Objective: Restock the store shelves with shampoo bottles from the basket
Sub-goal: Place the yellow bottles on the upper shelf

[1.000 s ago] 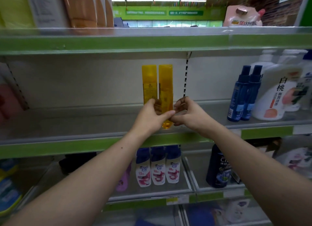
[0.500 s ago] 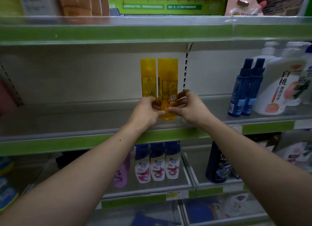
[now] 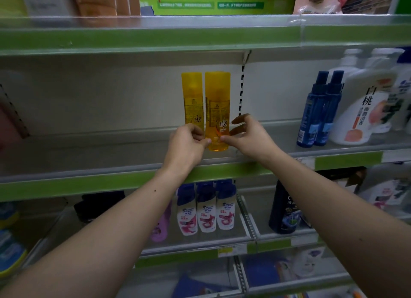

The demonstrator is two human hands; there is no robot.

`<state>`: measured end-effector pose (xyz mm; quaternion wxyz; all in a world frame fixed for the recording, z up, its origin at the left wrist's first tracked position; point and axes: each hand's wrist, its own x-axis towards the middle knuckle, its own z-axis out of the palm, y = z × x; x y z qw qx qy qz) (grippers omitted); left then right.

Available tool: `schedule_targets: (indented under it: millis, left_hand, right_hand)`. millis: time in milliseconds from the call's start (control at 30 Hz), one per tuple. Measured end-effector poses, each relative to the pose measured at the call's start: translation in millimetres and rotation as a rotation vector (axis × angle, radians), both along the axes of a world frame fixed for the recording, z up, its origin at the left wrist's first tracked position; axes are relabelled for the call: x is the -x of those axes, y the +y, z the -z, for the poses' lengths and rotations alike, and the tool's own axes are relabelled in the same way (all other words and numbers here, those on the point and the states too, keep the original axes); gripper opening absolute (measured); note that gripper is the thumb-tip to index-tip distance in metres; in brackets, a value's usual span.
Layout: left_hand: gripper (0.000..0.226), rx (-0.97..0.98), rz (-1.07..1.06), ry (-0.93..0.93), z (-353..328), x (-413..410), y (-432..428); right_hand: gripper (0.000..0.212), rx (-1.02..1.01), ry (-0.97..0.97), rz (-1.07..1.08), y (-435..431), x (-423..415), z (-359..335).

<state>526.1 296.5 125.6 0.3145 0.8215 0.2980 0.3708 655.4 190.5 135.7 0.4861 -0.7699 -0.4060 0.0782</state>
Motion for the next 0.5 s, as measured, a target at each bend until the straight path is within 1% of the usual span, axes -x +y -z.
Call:
schedule_targets:
  millis: [67, 100, 200, 233, 267, 333, 433, 500]
  left_hand:
    - [0.010, -0.049, -0.010, -0.118, 0.4, 10.6, -13.5]
    - [0.008, -0.049, 0.006, -0.176, 1.7, 16.1, -22.1]
    - [0.015, 0.045, 0.075, -0.273, 11.5, 31.2, -52.4]
    - [0.020, 0.086, 0.100, -0.283, 17.0, 36.1, -63.9]
    - [0.023, 0.125, 0.128, -0.274, 22.9, 40.6, -76.0]
    - [0.027, 0.172, 0.160, -0.227, 36.3, 47.6, -98.2]
    - [0.028, 0.199, 0.171, -0.143, 48.5, 51.5, -115.9]
    - [0.028, 0.233, 0.258, -0.080, 52.0, 51.3, -116.3]
  right_hand:
    - [0.053, -0.045, -0.007, 0.025, -9.3, 2.4, 1.9]
    - [0.047, -0.090, -0.016, 0.036, -16.3, 5.6, 3.2]
    - [0.022, -0.225, -0.083, 0.056, -44.1, 18.4, 7.6]
    - [0.015, -0.256, -0.093, 0.043, -55.3, 23.5, 9.6]
    - [0.013, -0.278, -0.076, 0.021, -66.4, 28.0, 13.7]
    - [0.021, -0.291, -0.009, -0.021, -87.7, 35.6, 24.1]
    - [0.033, -0.278, 0.106, -0.079, -113.5, 43.1, 38.4]
    - [0.039, -0.260, 0.185, -0.112, -122.8, 46.1, 48.3]
